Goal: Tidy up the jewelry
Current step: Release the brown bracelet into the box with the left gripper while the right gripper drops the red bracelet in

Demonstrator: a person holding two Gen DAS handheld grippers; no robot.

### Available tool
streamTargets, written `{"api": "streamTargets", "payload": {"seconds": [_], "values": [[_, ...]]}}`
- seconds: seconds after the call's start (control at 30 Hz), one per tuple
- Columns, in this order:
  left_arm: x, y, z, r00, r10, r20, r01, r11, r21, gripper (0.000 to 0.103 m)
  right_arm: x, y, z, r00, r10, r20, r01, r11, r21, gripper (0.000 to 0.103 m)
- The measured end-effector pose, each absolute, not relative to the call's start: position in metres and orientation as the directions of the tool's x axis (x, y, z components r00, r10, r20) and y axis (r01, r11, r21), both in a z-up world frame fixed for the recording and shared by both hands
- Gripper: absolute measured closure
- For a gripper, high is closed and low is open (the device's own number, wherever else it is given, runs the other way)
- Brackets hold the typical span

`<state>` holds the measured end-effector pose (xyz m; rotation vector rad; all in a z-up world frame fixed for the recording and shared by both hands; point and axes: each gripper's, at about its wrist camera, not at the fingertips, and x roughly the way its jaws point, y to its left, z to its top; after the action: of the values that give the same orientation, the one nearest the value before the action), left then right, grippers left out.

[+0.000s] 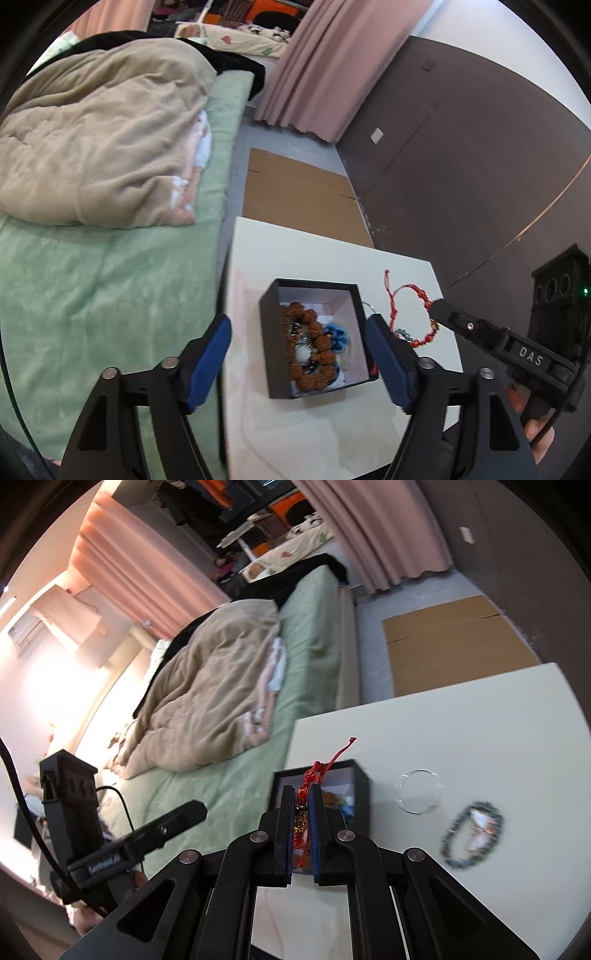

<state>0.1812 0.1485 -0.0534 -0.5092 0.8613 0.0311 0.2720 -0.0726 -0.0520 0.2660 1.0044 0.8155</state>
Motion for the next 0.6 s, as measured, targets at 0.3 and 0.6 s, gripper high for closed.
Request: {"api": "streamTargets", "payload": {"seconds": [0.3, 0.6], "values": [[0.16, 0.15, -0.034, 0.678, -0.122, -0.724, -0.237, 0.897, -0.373, 0.016, 0.271, -0.057, -0.056, 0.266, 0.704, -0.658, -0.493, 0.686, 0.535, 0.03], [0.165, 0.13, -0.03, 0.679, -0.12, -0.724, -0.223, 0.906, -0.359, 0.015, 0.269, -0.109, -0.059, 0.299, 0.682, -0.667, -0.453, 0.717, 0.53, 0.03]]}}
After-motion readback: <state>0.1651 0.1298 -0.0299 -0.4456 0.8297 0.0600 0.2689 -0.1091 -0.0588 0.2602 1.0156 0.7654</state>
